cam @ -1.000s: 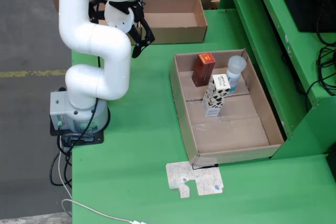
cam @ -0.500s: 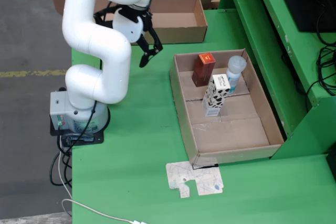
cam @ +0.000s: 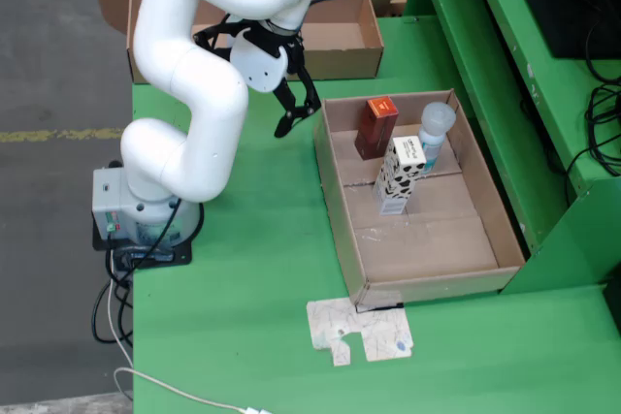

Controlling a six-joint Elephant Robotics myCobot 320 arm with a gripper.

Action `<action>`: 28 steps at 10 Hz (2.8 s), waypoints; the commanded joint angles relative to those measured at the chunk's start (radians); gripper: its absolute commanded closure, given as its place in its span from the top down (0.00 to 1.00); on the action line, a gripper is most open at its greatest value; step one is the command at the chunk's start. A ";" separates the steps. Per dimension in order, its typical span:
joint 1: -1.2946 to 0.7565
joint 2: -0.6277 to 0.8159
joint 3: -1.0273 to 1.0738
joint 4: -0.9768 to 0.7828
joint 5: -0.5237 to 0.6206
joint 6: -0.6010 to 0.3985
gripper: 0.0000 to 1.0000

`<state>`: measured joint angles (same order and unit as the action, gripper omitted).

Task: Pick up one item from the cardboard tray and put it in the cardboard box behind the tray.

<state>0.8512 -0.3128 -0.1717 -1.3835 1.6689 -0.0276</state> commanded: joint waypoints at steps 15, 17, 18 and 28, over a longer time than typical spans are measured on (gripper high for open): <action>-0.937 -0.159 0.172 0.061 -0.016 -0.367 1.00; -0.937 -0.159 0.172 0.061 -0.016 -0.367 1.00; -0.937 -0.159 0.172 0.061 -0.016 -0.367 1.00; -0.937 -0.159 0.172 0.061 -0.016 -0.367 1.00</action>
<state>-0.0766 -0.4876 -0.0168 -1.3299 1.6506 -0.3880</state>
